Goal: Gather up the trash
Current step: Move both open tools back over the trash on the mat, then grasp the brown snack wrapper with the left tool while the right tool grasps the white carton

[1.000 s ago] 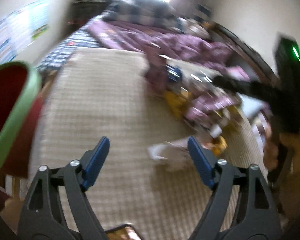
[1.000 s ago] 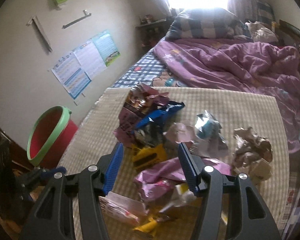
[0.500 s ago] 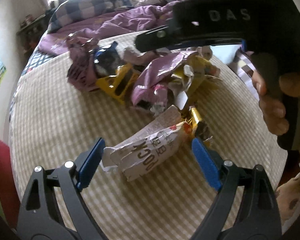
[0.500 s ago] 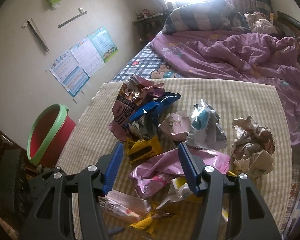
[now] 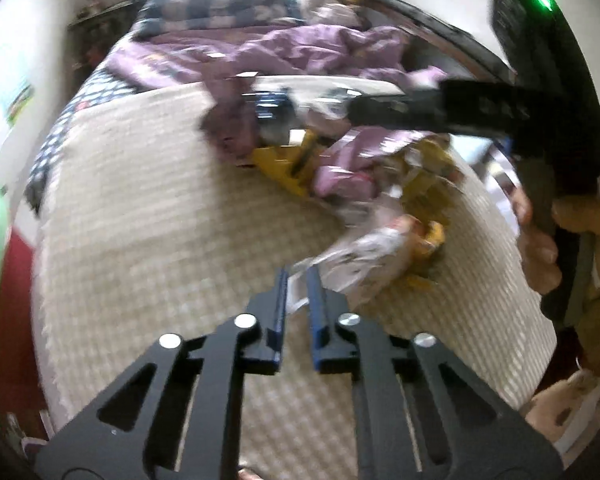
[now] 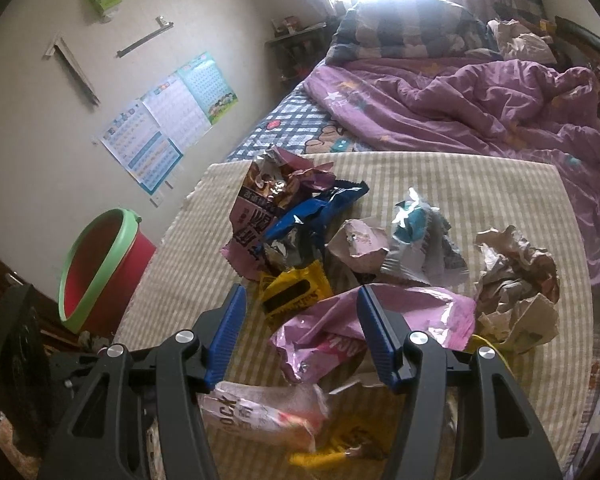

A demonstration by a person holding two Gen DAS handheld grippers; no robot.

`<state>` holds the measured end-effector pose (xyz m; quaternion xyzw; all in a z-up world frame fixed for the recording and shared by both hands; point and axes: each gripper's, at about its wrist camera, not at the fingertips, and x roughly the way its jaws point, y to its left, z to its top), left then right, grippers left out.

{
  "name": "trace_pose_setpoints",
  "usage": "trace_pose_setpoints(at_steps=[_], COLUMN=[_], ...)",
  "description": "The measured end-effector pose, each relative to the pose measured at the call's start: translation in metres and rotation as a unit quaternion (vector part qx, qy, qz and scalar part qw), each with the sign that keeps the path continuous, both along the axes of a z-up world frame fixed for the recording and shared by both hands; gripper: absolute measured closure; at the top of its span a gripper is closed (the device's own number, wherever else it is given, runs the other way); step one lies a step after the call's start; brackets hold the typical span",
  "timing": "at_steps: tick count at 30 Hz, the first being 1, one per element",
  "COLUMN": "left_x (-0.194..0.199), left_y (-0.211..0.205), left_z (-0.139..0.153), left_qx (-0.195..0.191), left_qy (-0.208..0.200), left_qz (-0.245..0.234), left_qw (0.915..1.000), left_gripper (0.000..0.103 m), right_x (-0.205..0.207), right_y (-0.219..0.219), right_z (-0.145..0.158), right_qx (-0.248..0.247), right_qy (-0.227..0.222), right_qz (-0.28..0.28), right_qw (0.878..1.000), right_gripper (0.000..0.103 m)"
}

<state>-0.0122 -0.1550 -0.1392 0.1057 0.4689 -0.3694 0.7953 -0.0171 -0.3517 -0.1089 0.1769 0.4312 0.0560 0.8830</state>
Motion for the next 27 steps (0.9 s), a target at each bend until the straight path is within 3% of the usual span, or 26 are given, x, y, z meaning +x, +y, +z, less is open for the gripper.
trace_pose_setpoints(at_steps=[3, 8, 10, 12, 15, 18, 21, 25, 27], left_x=[0.007, 0.013, 0.013, 0.013, 0.015, 0.021, 0.029, 0.042, 0.052], left_y=[0.021, 0.039, 0.040, 0.038, 0.039, 0.045, 0.054, 0.055, 0.048], left_z=[-0.001, 0.001, 0.003, 0.004, 0.000, -0.003, -0.003, -0.001, 0.001], left_qx=[-0.001, 0.001, -0.001, 0.001, 0.002, 0.002, -0.009, -0.027, -0.034], left_qy=[0.006, 0.000, -0.005, -0.013, -0.009, -0.002, 0.011, 0.024, 0.026], left_qz=[0.045, 0.078, 0.077, 0.079, 0.096, 0.130, 0.162, 0.182, 0.184], left_qw=[0.9990, 0.9969, 0.9970, 0.9968, 0.9953, 0.9915, 0.9867, 0.9826, 0.9820], left_gripper=[0.098, 0.096, 0.088, 0.071, 0.060, 0.048, 0.048, 0.048, 0.048], right_x=[0.001, 0.002, 0.000, -0.005, -0.013, -0.024, -0.031, -0.038, -0.041], right_y=[0.005, 0.012, 0.011, 0.013, 0.026, 0.053, 0.081, 0.098, 0.101], right_z=[-0.003, -0.003, -0.002, 0.000, 0.003, 0.002, -0.016, -0.039, -0.046], right_qx=[0.001, -0.005, -0.014, -0.017, -0.025, -0.093, -0.173, -0.235, -0.259], right_qy=[0.002, 0.008, 0.012, 0.017, 0.026, 0.029, 0.050, 0.072, 0.069], right_qz=[0.006, 0.020, 0.031, 0.065, 0.136, 0.214, 0.276, 0.313, 0.312], right_qw=[1.000, 1.000, 0.999, 0.998, 0.990, 0.972, 0.944, 0.918, 0.911], right_gripper=[0.047, 0.047, 0.047, 0.047, 0.034, 0.033, 0.033, 0.035, 0.044])
